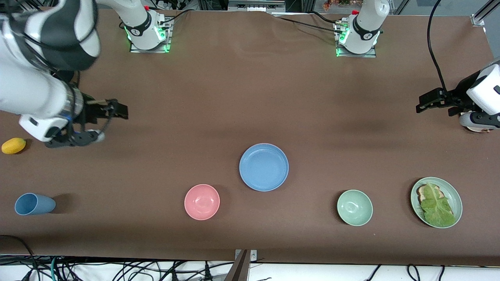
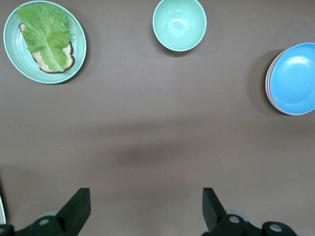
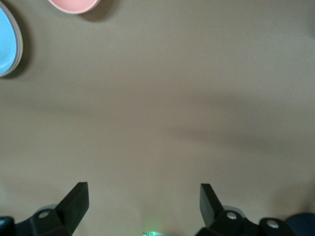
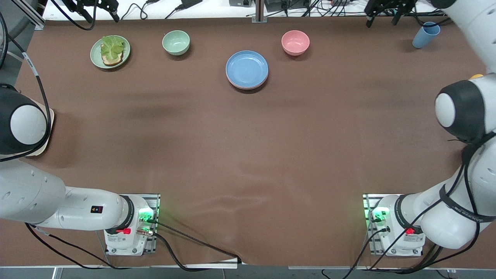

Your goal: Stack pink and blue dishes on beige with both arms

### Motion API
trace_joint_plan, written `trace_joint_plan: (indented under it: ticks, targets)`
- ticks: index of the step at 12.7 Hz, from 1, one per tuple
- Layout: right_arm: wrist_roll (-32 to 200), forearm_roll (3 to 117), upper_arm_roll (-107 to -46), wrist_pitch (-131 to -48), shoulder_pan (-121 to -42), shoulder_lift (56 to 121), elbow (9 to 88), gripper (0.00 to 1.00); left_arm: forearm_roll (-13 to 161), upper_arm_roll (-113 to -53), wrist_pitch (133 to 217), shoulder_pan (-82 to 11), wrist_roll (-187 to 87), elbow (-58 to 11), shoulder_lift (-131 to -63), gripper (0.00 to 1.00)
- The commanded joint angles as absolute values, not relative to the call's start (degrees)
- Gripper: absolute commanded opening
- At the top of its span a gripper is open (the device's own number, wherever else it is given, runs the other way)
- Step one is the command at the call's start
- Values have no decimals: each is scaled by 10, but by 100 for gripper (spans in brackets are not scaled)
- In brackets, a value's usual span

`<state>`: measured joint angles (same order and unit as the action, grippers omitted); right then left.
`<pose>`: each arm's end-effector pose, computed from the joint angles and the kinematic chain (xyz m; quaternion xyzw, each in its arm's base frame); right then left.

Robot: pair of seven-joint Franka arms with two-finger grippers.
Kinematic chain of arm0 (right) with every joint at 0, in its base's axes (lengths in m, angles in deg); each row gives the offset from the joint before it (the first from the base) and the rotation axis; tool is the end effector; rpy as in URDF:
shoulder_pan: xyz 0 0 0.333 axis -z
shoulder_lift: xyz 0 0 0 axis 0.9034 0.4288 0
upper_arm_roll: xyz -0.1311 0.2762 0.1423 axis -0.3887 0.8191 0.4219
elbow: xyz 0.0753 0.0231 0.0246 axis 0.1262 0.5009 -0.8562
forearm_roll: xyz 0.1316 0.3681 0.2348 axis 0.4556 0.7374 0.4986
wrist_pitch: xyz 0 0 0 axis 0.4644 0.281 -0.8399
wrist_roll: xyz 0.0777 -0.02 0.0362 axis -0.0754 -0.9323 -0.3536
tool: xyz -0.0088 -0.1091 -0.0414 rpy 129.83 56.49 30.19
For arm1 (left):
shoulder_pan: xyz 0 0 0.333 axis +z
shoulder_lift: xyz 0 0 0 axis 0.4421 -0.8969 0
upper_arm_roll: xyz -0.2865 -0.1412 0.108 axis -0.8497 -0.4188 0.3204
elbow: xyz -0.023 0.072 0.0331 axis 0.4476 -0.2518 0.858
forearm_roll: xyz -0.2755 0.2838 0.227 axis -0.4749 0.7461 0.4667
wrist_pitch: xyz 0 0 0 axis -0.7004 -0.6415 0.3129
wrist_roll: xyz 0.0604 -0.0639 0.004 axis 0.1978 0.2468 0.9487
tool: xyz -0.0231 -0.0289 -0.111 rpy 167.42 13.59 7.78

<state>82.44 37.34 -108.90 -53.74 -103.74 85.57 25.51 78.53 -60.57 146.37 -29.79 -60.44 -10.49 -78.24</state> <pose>0.6818 0.1158 0.5556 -0.9908 -0.0794 0.1079 0.0176 0.6530 -0.0034 0.5891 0.9980 -0.0279 -0.0411 0.0390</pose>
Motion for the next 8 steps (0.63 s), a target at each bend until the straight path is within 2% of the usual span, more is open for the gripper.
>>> trace_joint_plan:
  ticks: [1,2,4,6,8]
  targets:
    - [821,288,-932,-502,-904,800,260,100,781,-608,1465,-295,-607,-115,-769,100]
    - [832,261,-874,-493,-851,783,269,100,781,-608,1465,-295,-607,-115,-769,100]
    - [873,207,-774,-538,-775,724,345,100,783,-608,1465,-295,-607,-115,-769,100]
    - [913,205,-734,-606,-734,660,444,100,786,-607,1465,-295,-607,-115,-771,100]
    - [905,217,-709,-627,-668,649,459,100,791,-608,1465,-296,-607,-115,-773,100]
